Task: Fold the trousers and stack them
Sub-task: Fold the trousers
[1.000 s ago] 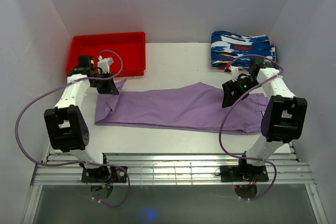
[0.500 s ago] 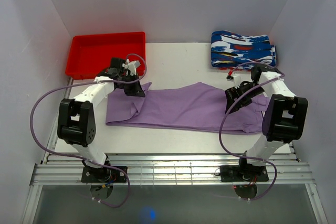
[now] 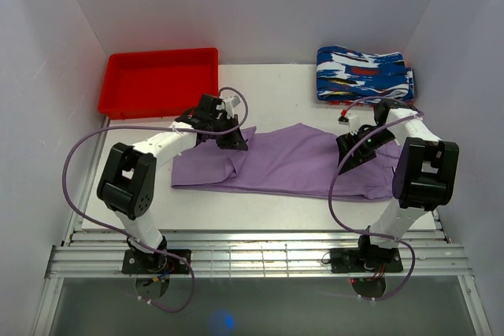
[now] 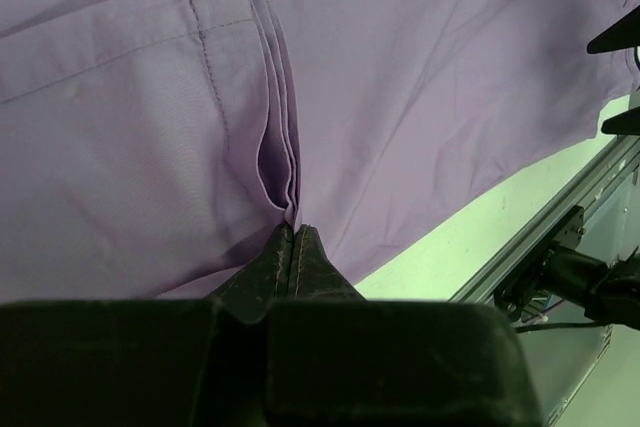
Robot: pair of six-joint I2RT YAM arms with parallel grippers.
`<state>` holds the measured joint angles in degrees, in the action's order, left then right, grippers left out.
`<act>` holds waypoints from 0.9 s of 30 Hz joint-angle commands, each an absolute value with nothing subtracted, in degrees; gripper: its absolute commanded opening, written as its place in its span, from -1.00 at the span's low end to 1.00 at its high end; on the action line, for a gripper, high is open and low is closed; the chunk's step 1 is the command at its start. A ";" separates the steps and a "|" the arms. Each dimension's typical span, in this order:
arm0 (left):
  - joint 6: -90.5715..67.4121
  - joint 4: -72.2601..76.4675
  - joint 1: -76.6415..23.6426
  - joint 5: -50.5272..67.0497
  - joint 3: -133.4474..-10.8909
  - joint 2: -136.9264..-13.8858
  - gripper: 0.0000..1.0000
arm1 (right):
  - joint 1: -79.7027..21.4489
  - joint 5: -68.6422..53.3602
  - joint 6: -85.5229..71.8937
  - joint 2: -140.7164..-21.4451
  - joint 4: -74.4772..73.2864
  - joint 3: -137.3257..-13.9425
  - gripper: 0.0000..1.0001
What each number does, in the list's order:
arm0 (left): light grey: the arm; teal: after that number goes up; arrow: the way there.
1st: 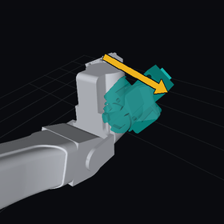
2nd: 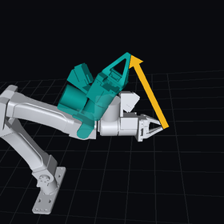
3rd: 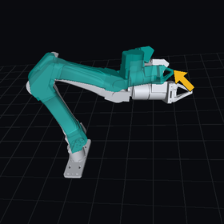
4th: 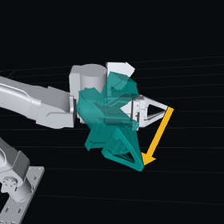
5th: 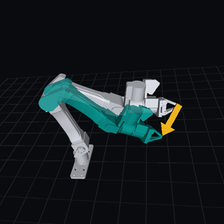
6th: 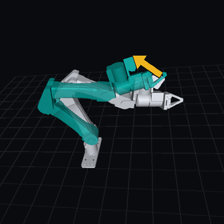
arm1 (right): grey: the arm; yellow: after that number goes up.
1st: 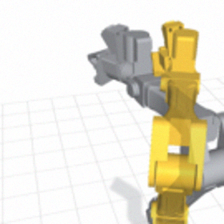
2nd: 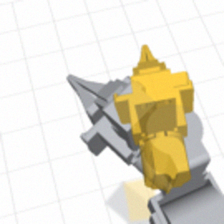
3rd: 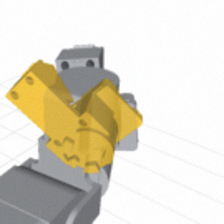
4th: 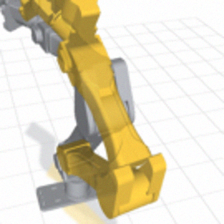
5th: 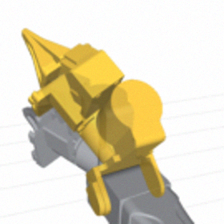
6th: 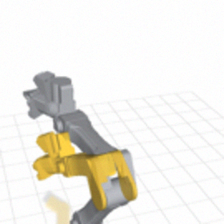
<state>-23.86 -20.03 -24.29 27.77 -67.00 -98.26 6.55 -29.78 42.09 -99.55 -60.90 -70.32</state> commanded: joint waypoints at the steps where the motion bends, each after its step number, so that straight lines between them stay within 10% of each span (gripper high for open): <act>1: -28.73 -15.65 -27.59 24.62 -67.24 -100.36 -1.00 | 6.77 -31.11 41.40 -100.11 -60.29 -70.40 0.76; 27: -34.37 -13.71 -32.43 19.25 -66.53 -99.41 -1.00 | 6.77 -30.15 40.09 -101.25 -58.54 -69.26 0.61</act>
